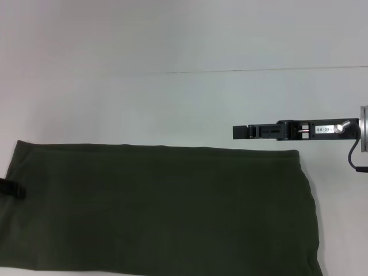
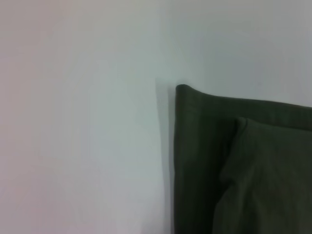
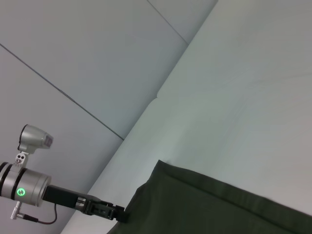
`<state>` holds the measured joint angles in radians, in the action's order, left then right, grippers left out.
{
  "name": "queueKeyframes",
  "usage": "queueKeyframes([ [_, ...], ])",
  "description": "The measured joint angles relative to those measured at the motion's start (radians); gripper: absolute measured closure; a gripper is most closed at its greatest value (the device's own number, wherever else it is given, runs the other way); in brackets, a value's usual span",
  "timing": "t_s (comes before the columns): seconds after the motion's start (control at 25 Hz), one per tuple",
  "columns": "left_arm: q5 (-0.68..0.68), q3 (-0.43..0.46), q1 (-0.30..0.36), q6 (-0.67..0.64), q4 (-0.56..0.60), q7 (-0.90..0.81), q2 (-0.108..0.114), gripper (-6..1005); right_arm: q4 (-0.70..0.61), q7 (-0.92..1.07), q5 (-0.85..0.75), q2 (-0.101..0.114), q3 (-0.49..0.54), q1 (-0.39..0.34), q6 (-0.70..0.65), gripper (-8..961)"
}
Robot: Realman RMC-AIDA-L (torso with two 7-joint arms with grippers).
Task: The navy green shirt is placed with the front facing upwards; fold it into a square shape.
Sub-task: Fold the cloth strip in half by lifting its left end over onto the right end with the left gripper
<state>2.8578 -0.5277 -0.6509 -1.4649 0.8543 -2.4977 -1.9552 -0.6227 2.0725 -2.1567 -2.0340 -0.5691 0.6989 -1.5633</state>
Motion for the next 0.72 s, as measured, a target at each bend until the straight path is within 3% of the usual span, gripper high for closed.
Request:
queueKeyframes([
  [0.72, 0.000, 0.000, -0.002, 0.005, -0.023, 0.001, -0.002, 133, 0.000, 0.001, 0.000, 0.000, 0.000, 0.004, 0.000, 128],
])
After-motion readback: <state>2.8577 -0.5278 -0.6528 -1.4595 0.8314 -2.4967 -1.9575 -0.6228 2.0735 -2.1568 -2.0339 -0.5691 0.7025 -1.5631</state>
